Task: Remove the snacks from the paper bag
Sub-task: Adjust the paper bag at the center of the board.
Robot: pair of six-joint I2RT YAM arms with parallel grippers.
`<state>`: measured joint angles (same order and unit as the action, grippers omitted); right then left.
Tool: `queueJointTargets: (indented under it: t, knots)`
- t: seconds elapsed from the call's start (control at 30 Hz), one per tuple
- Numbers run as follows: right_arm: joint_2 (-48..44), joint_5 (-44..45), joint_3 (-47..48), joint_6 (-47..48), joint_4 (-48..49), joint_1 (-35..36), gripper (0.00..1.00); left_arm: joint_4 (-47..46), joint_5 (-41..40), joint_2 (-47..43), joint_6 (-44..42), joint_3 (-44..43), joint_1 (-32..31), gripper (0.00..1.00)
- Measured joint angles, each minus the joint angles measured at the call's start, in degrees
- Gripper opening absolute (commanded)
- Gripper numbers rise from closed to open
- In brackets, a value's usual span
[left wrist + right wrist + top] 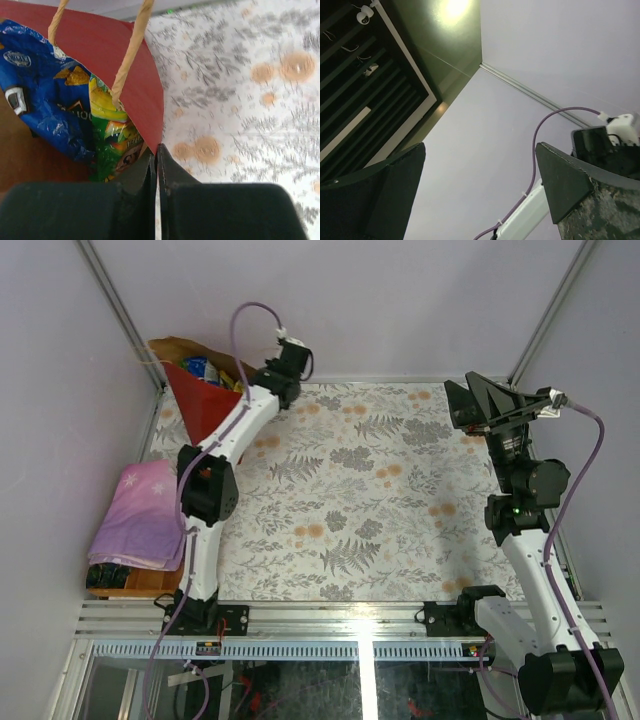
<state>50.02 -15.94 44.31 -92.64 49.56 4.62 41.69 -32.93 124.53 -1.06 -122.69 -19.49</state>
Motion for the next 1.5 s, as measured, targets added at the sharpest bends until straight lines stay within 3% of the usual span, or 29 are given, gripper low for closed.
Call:
queueJointTargets:
  t: [0.27, 0.5, 0.73, 0.93, 0.97, 1.0, 1.1, 1.17, 1.3, 1.5]
  knots:
    - [-1.77, 0.52, -2.95, -1.05, 1.66, 0.0, 0.99, -3.32, -10.23, -1.86, -7.69, 14.88, -16.04, 0.0]
    - [-2.6, 0.92, -4.57, -0.72, 1.75, 0.07, 0.99, -4.04, -12.57, -7.39, -7.45, 25.75, -25.86, 0.0]
    - [-3.32, 1.97, -5.4, -0.98, 7.82, 0.33, 0.99, -5.49, -12.02, -13.73, 3.08, 36.96, -34.45, 0.0]
    - [-4.07, 4.96, -9.25, -2.25, 13.18, 0.39, 0.99, -5.95, -10.84, -10.12, 15.17, 44.02, -42.93, 0.0]
    - [-4.2, 5.66, -9.97, -2.32, 13.62, 0.42, 0.99, -5.95, -10.8, -9.81, 15.74, 44.22, -44.15, 0.05]
    - [-4.46, 6.03, -10.27, -2.27, 13.84, 0.42, 0.99, -6.03, -10.58, -8.81, 17.49, 44.85, -45.42, 0.17]
    - [-5.11, 7.23, -10.51, -1.33, 14.08, 0.46, 0.99, -6.14, -9.9, -7.28, 21.49, 47.25, -48.06, 0.7]
    - [-6.16, 7.98, -10.51, 0.04, 14.03, 0.48, 0.99, -5.55, -11.8, -8.59, 23.15, 48.39, -49.16, 0.97]
    - [-8.33, 8.74, -10.19, 3.41, 12.33, 0.48, 0.99, -7.04, -9.4, -13.4, 27.63, 51.15, -49.53, 1.0]
    - [-8.61, 8.7, -7.8, 5.25, 8.39, 0.48, 0.99, -7.02, -3.8, -16.5, 27.87, 52.04, -49.53, 1.0]
